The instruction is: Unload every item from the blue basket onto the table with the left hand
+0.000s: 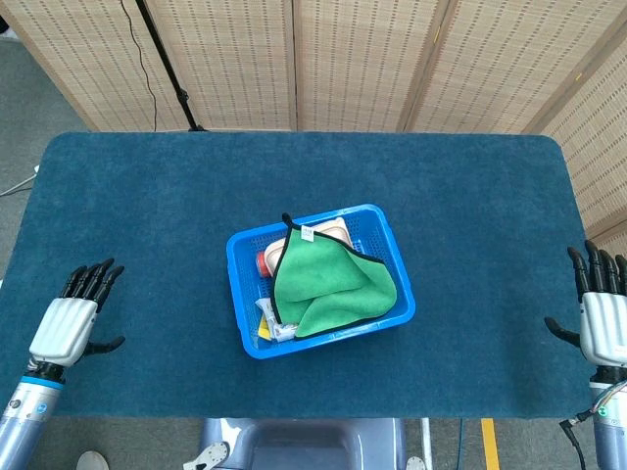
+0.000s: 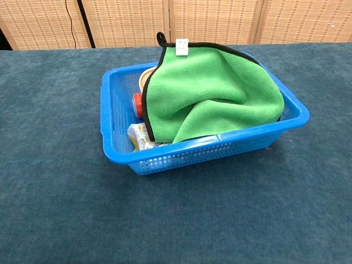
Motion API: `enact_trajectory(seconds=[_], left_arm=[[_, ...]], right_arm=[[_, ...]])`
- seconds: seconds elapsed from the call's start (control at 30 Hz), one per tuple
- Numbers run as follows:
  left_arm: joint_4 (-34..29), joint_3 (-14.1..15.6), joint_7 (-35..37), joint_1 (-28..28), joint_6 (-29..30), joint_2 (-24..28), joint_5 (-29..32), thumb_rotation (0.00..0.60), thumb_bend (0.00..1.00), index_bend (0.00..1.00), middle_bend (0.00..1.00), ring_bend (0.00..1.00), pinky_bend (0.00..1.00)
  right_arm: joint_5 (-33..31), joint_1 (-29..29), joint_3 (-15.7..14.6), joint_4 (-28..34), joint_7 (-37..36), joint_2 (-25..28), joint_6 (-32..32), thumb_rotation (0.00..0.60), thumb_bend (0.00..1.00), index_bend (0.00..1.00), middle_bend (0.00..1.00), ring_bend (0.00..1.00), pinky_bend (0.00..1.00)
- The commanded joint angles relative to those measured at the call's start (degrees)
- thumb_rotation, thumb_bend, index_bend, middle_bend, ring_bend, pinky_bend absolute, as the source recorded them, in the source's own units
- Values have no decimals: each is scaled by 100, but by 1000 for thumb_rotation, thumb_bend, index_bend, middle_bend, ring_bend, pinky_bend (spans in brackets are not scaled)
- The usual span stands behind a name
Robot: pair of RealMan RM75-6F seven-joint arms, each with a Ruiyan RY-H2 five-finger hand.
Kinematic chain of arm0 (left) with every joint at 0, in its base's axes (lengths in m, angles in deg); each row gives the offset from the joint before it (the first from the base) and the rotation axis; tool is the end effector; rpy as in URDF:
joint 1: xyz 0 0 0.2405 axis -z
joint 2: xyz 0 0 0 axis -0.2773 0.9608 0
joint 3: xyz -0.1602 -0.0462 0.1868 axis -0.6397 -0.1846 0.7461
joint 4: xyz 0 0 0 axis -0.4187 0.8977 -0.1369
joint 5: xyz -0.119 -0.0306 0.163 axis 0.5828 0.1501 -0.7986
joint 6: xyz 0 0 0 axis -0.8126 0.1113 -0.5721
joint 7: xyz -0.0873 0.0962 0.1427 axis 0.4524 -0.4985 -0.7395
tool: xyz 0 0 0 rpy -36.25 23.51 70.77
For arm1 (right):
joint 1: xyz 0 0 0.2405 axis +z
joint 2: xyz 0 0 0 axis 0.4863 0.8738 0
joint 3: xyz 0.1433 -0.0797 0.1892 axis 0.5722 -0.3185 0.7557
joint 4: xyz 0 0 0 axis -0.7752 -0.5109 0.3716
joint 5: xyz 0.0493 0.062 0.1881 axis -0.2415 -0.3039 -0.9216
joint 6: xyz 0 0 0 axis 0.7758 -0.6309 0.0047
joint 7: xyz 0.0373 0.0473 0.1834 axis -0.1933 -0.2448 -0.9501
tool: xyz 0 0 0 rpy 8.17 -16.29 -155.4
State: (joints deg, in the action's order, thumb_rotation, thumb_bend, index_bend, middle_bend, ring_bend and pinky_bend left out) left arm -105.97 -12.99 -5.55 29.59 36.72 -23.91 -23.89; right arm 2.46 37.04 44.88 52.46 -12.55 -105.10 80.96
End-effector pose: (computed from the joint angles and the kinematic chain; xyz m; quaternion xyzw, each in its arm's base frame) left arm -0.2547 0.2568 0.1068 -0.6594 -0.4052 -0.3640 0.5182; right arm -0.2956 -0.2671 0.1946 0.5545 -0.3278 0.3657 0.6718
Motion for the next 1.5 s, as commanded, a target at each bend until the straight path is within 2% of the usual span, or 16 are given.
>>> enact_trajectory(seconds=[0.03,0.27,0.5,0.67,0.83,1.0,1.17,1.4,1.5], left_arm=[[4,4,-27,-5,0,-9,6,600,21,0,0,0,0],[12,43,2,82,-140,-29,-115,600,21,0,0,0,0],[28,-221,569,827,-537,231,-1027,600,21,0,0,0,0],[-153,-561,633,1570,-1262,385,-1129,600,20,0,0,0,0],[-230,-870,504,2376,-2163,287,-1032,600,16,0,0,0,0],[-78,-1166,-9,3301,-3196,-176,-752,600,17,0,0,0,0],[194,-1324,-855,3968,-3825,-768,-384,600,16,0,0,0,0],[883,-1432,-2019,4609,-4101,-1718,501,600,16,0,0,0,0],[1561,-1385,-2514,4975,-4167,-2414,884,600,15,0,0,0,0]], right_arm=[[-5,4,-4,7,5,7,-18,600,0,0,0,0,0],[-26,3,-17,72,6,43,-63,600,0,0,0,0,0],[20,-41,-6,171,-81,126,16,600,0,0,0,0,0],[55,-73,-3,214,-140,164,73,600,0,0,0,0,0],[61,-90,11,227,-184,181,107,600,0,0,0,0,0],[-37,-84,56,201,-260,206,61,600,0,0,0,0,0],[-157,-75,124,155,-360,231,18,600,0,0,0,0,0],[-278,-57,168,106,-439,257,-67,600,0,0,0,0,0],[-347,-56,195,103,-511,283,-109,600,0,0,0,0,0]])
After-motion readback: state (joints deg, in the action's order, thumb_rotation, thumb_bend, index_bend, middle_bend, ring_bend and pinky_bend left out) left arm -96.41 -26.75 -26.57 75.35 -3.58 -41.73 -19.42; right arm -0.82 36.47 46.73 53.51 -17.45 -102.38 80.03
